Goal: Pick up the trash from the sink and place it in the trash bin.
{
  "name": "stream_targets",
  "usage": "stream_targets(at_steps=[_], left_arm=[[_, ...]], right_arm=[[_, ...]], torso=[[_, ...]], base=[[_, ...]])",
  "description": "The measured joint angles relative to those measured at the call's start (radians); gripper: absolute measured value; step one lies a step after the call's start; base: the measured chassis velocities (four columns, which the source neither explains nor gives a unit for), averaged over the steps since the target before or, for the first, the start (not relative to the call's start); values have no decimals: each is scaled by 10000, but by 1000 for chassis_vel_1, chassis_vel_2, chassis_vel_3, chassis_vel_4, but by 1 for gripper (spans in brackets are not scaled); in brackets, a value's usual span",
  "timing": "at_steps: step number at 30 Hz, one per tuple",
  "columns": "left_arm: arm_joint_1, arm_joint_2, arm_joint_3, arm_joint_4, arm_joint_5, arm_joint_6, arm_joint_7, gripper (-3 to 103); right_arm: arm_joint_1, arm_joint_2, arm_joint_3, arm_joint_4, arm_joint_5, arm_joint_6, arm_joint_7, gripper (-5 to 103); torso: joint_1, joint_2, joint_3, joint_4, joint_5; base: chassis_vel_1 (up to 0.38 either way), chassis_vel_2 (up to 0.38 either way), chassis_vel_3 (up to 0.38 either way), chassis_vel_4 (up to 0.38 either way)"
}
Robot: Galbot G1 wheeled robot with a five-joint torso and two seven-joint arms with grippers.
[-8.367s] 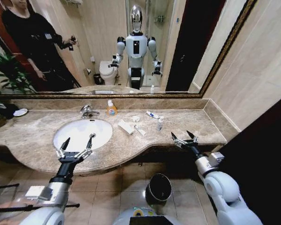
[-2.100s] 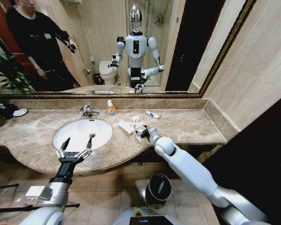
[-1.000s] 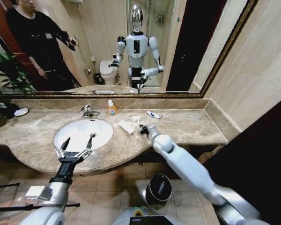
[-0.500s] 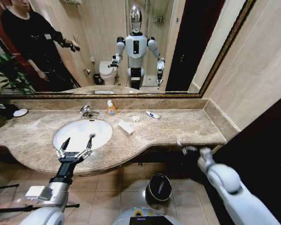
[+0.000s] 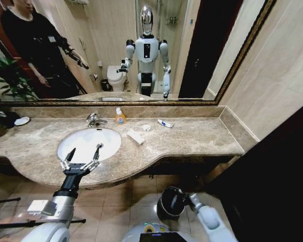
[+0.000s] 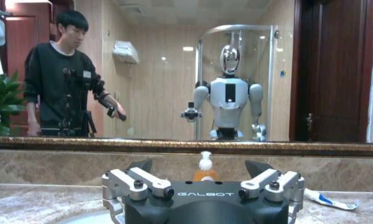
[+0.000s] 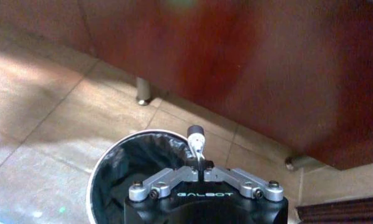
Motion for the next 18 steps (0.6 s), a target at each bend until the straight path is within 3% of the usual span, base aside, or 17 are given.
stream_targets(at_steps=[3, 4, 7, 9, 16, 18], left_arm=[[0, 0, 0, 0, 0, 0, 0, 100], [0, 0, 0, 0, 0, 0, 0, 100], [0, 0, 0, 0, 0, 0, 0, 100], [0, 0, 0, 0, 0, 0, 0, 100], [0, 0, 0, 0, 0, 0, 0, 100], [0, 0, -1, 0, 0, 0, -1, 100]], right_arm=[[16, -8, -36, 3, 0, -209, -98, -3], [-42, -41, -28, 49, -197, -219, -312, 8], [-87, -82, -12, 93, -295, -218, -422, 8], [-237, -188, 0, 246, -344, -247, -560, 24], [-415, -253, 284, 837, -174, -240, -680, 45], [-585, -468, 925, 2418, 705, -760, -1080, 56]], torso=[[0, 0, 0, -1, -6], [0, 0, 0, -2, -1], [0, 0, 0, -2, -1], [0, 0, 0, -2, 0], [0, 0, 0, -3, 3], [0, 0, 0, -1, 6]], base=[[0, 0, 0, 0], [0, 0, 0, 0], [0, 0, 0, 0], [0, 0, 0, 0], [0, 0, 0, 0], [0, 0, 0, 0]])
